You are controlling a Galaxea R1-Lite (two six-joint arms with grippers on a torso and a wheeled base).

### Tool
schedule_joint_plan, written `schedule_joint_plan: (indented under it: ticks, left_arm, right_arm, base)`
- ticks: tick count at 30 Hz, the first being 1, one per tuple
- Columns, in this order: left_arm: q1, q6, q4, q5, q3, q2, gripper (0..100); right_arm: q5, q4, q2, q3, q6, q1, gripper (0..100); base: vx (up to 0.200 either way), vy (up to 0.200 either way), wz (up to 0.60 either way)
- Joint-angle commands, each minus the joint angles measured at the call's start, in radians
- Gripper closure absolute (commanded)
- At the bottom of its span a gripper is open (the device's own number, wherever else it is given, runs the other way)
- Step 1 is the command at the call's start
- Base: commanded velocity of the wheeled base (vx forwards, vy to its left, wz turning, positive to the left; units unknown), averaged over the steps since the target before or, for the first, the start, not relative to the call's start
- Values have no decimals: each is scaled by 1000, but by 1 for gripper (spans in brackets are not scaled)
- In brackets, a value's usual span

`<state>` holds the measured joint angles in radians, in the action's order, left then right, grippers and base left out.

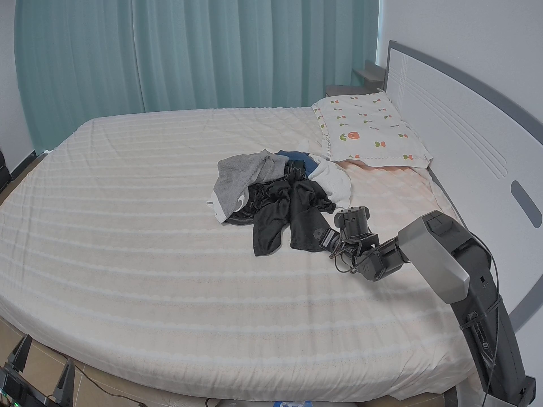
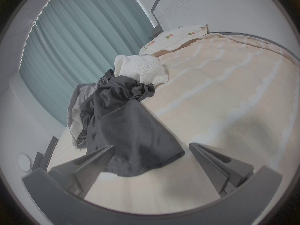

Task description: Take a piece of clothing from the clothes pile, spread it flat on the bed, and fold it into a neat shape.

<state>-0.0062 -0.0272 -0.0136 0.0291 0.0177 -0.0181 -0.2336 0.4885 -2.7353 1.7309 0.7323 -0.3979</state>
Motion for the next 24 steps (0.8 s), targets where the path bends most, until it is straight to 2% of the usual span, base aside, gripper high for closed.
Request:
schedule_joint_plan:
  ticks: [1, 4, 5, 16, 18, 22, 24]
  left_arm:
    - [0, 0, 0, 0, -15, 7, 0]
    - [0, 0, 0, 0, -15, 7, 0]
    - [0, 0, 0, 0, -15, 7, 0]
    - [0, 6, 0, 0, -15, 7, 0]
    - [0, 6, 0, 0, -15, 7, 0]
    - [0, 6, 0, 0, -15, 7, 0]
    - [2, 7, -2, -2, -15, 7, 0]
  right_arm:
    - [-33, -1, -64, 88, 21, 2, 0]
    - [-41, -7, -75, 116, 27, 2, 0]
    - [-41, -7, -76, 116, 27, 4, 100]
    - [-35, -1, -46, 44, 24, -1, 100]
    - [-21, 1, -3, -40, 13, -4, 100]
    - [48, 42, 92, -205, -33, -13, 100]
    - [103, 136, 213, -393, -51, -19, 100]
  base:
    - [0, 0, 0]
    - [0, 0, 0]
    - [0, 0, 0]
    - [0, 0, 0]
    - [0, 0, 0]
    - [0, 0, 0]
    - [0, 0, 0]
